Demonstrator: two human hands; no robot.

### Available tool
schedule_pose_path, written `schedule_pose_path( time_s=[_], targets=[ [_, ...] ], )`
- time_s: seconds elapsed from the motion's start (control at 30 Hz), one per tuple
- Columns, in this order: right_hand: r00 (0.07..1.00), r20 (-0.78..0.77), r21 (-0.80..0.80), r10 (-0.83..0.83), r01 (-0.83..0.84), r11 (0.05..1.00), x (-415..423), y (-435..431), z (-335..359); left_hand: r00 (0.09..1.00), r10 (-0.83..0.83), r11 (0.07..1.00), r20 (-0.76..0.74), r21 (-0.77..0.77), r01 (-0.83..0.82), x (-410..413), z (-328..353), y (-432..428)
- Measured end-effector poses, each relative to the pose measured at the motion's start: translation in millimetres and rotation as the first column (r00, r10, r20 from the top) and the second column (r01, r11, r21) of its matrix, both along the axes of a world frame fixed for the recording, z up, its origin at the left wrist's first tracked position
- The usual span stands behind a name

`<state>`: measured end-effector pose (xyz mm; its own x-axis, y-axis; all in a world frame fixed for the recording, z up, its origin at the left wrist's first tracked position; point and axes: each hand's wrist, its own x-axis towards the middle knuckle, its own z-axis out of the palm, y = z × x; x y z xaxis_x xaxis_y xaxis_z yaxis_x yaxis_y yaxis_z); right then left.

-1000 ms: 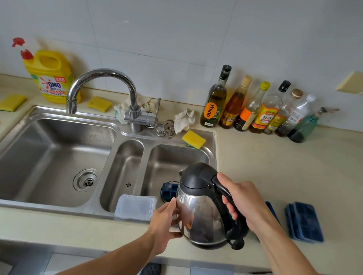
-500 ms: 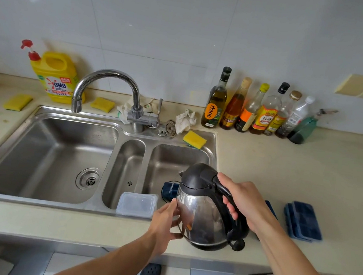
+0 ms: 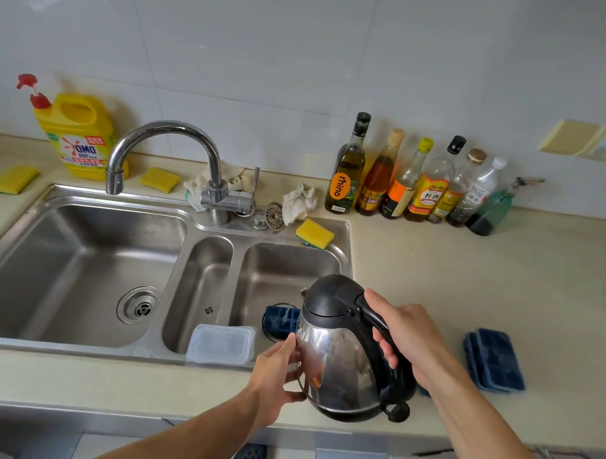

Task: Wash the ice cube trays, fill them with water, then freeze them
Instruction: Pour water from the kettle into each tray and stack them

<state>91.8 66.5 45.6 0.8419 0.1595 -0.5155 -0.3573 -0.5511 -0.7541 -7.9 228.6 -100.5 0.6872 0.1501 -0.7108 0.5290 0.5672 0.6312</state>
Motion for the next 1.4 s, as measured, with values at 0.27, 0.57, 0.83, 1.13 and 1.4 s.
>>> schedule_pose_path(
  time_s=[0.27,0.57,0.83,1.13,1.4],
  targets=[
    [1.000,-0.005,0.015,-0.025,0.025,1.000,0,-9,0,0.999,-0.031,1.000,-0.013,0.000,0.031,3,2,-4],
    [0.999,-0.012,0.024,-0.045,0.045,0.999,1,-16,2,0.998,-0.061,0.998,-0.019,0.009,0.062,8,7,-9],
    [0.999,-0.016,0.021,-0.045,0.045,0.999,4,-18,4,0.997,-0.073,0.997,-0.010,0.006,0.073,11,10,-12],
    [0.999,-0.016,0.022,-0.046,0.046,0.999,10,-17,4,0.998,-0.065,0.998,-0.023,0.005,0.065,18,12,-11],
    [0.998,-0.007,0.016,-0.055,0.055,0.998,18,-14,3,0.997,-0.067,0.998,-0.033,-0.005,0.067,25,13,-7]
  ],
)
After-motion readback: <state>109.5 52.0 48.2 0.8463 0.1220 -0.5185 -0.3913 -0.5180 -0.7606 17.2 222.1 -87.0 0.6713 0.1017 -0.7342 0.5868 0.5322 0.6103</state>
